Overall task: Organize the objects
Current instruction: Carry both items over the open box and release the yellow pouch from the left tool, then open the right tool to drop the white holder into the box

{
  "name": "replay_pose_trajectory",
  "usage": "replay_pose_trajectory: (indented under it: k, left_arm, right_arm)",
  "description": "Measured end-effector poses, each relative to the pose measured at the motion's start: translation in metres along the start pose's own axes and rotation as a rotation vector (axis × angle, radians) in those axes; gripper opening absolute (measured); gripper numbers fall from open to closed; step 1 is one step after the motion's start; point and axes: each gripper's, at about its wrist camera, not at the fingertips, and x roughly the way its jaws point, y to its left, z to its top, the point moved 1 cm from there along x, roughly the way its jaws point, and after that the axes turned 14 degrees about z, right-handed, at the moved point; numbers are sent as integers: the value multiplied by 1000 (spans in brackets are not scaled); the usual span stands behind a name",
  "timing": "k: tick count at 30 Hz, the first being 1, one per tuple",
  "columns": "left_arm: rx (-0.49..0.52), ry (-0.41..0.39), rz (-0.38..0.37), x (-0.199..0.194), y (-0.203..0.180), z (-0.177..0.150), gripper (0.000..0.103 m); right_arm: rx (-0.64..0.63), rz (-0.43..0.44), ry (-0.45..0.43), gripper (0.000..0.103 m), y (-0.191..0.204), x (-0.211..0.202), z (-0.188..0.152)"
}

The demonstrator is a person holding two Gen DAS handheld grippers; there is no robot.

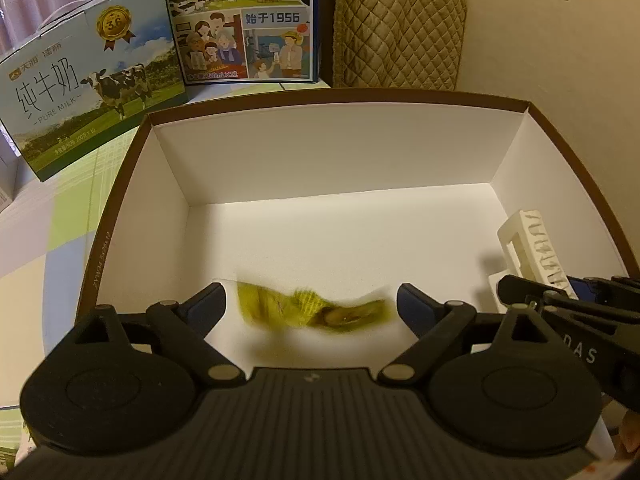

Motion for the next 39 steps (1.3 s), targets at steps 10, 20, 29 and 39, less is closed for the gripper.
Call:
replay_pose_trajectory:
  k: [10, 20, 29, 39]
  left_arm:
    - [-11, 7, 9, 0, 8, -2, 92]
    - [-14, 8, 8, 0, 9, -4, 92]
    - [-23, 6, 4, -5, 12, -5, 92]
    - [-46, -23, -7, -31, 29, -7, 92]
  right_arm:
    - [10, 26, -5, 25, 1, 1, -1]
    - [-36, 30, -27, 30, 6, 0, -1]
    - [-40, 35, -44, 41, 7, -5, -2]
    - [-52, 56, -86, 48, 21, -28, -6]
